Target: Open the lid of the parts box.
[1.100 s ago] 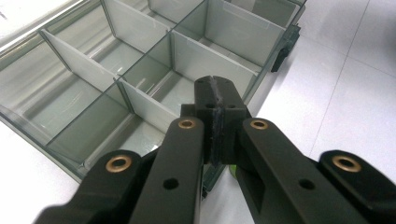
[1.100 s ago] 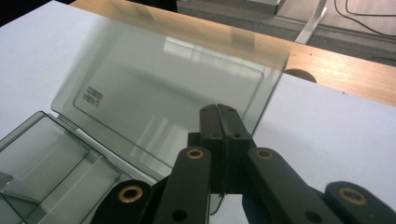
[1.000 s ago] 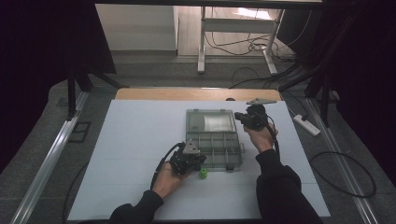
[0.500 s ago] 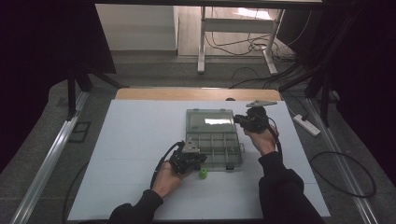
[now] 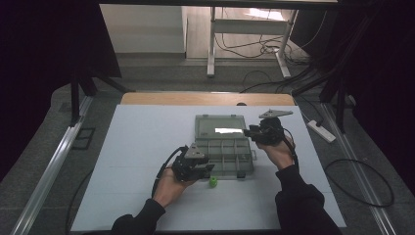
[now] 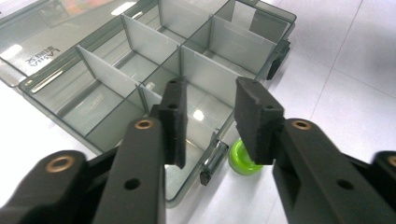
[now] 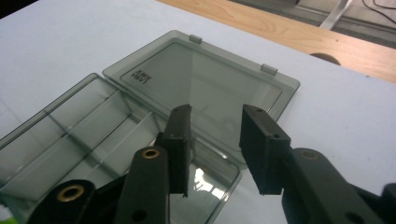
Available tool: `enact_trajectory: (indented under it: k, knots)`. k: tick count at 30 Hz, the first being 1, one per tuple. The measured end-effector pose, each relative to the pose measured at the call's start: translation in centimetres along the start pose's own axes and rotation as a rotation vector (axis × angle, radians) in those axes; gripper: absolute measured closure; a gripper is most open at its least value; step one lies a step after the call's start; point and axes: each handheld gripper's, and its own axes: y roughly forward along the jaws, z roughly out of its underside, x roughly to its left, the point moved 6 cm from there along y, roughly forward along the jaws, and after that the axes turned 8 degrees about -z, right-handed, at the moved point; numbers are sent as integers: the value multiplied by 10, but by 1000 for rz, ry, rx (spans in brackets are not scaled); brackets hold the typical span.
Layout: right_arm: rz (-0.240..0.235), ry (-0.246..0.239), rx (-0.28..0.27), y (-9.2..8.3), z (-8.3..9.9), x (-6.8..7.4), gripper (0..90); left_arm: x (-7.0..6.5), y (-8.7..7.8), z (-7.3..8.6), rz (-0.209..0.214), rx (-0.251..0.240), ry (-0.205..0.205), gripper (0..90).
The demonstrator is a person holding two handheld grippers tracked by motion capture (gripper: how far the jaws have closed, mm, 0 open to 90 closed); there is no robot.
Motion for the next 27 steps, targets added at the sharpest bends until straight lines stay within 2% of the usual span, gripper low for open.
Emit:
enact_trajectory:
  k: [5, 11, 15, 23, 27]
  knots:
    - [-14, 2, 5, -5, 3, 6, 569, 2, -5, 4, -5, 13, -1, 568]
    - [-13, 2, 9, -11, 7, 11, 502, 8, -12, 7, -20, 17, -20, 485]
    - [-16, 5, 14, -16, 12, 16, 437, 13, -19, 10, -29, 15, -42, 386]
    - [-32, -4, 29, -23, 22, 25, 360, 20, -31, 15, -57, 21, -58, 215]
    - [-40, -11, 38, -27, 27, 31, 313, 24, -37, 18, -52, 21, -82, 136]
